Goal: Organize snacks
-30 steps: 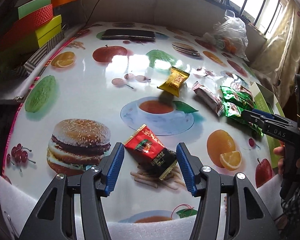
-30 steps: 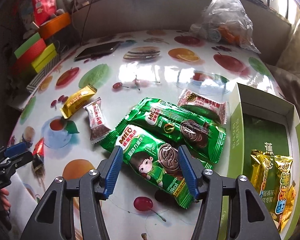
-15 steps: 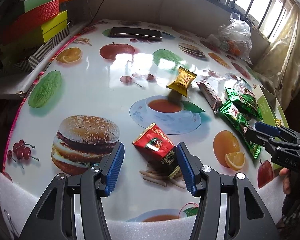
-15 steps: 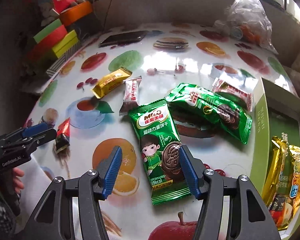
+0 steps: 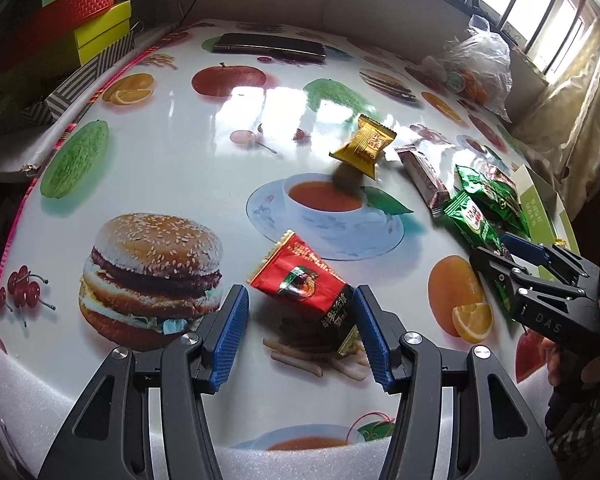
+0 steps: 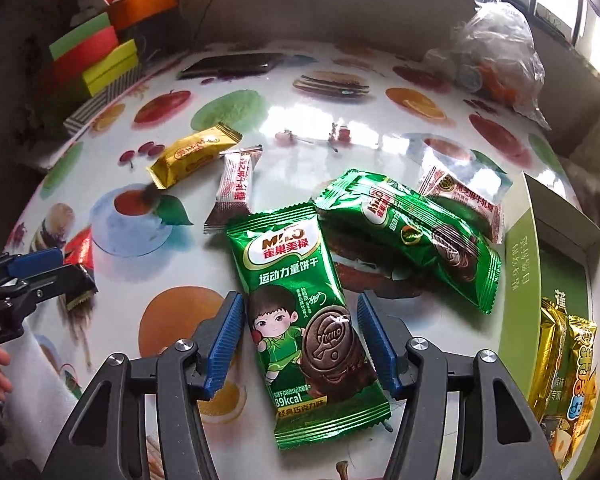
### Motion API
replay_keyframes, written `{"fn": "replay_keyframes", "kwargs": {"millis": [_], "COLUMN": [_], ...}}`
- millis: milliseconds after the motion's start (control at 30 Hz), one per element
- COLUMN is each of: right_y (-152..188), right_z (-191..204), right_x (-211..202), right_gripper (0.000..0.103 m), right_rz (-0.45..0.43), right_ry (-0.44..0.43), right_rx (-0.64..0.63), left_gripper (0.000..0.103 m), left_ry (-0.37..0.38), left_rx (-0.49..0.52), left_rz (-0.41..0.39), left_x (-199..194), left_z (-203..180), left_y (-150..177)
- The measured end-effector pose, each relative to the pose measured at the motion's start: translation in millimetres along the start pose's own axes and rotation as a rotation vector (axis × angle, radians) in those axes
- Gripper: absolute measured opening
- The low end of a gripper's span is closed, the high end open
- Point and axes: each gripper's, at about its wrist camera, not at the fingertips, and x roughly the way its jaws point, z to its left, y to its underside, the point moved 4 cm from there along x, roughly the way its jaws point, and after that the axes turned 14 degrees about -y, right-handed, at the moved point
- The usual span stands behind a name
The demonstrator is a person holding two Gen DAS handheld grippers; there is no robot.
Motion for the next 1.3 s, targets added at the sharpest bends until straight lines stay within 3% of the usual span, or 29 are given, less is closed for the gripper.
{"fn": "replay_keyframes", "kwargs": {"millis": [267,433,700,900,1033,1133,1300], "right_y": [-2,-2,2,4,6,9,10], "right_z": [0,1,1,2,3,4,5], "right_x": [2,3,-1,-3,-4,-6,-8], "right_gripper": [0.059,0.059,0.048,0.045,0.043,0.042,0.041], "right_rz": [-0.006,-0.009,-0.032,-0.045,-0.049,-0.055,-0.057], "right_ry": [0.009,0.016,0.032,0.041,0.044,0.045,0.043], "right_rx": [0.008,0.019,0.036,0.047,0.055,0.058,0.070], "left_gripper": [0.055,0.055,0.054,0.027,0.026,0.018,0.018], "left_ry": [0.011,-0.037,-0.060,-0.095,-0.082,-0.091,-0.051], "left_rx": [-0.031,-0.021,-0.025,-0.027,-0.034,-0.032,-0.068], "left_rz": [0.000,-0.016,-0.027,-0.033,-0.030,-0.033,-0.039], "left_x": [4,9,12,12,11,11,6], "left_z": [-9,-12,-11,-1,5,8,14], "left_y": [-9,-16,-20,-20,-18,-16,-16]}}
